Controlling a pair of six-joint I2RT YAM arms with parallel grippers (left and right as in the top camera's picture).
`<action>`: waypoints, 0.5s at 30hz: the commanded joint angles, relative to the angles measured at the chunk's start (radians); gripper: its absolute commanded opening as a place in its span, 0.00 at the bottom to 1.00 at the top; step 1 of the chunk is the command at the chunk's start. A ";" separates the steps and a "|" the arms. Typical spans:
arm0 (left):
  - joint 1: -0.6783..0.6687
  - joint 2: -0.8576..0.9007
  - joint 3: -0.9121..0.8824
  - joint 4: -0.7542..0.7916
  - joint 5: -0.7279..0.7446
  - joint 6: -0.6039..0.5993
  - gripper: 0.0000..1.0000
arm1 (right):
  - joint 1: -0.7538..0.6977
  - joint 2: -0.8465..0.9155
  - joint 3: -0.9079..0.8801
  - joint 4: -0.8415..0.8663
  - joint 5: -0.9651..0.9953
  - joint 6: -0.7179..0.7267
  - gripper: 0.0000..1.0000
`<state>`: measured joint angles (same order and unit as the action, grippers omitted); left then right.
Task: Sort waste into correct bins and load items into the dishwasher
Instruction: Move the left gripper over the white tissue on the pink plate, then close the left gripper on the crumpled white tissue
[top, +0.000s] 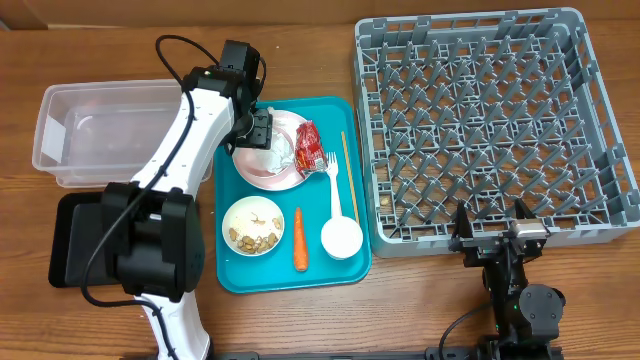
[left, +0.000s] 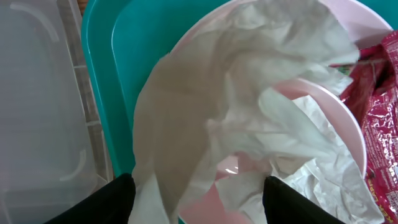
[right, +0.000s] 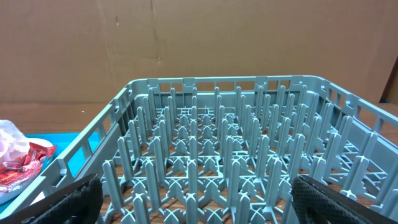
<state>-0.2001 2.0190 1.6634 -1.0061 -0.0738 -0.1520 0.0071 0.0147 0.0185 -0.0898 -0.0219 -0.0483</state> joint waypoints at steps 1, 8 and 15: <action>0.012 0.014 0.021 0.010 -0.034 -0.010 0.66 | -0.003 -0.011 -0.011 0.008 -0.003 -0.002 1.00; 0.013 0.014 0.021 0.029 -0.042 -0.009 0.67 | -0.003 -0.011 -0.011 0.008 -0.003 -0.002 1.00; 0.018 0.014 0.021 0.039 -0.041 -0.010 0.68 | -0.003 -0.011 -0.011 0.008 -0.003 -0.002 1.00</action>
<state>-0.1936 2.0193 1.6634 -0.9714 -0.1024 -0.1524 0.0071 0.0147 0.0185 -0.0895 -0.0223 -0.0486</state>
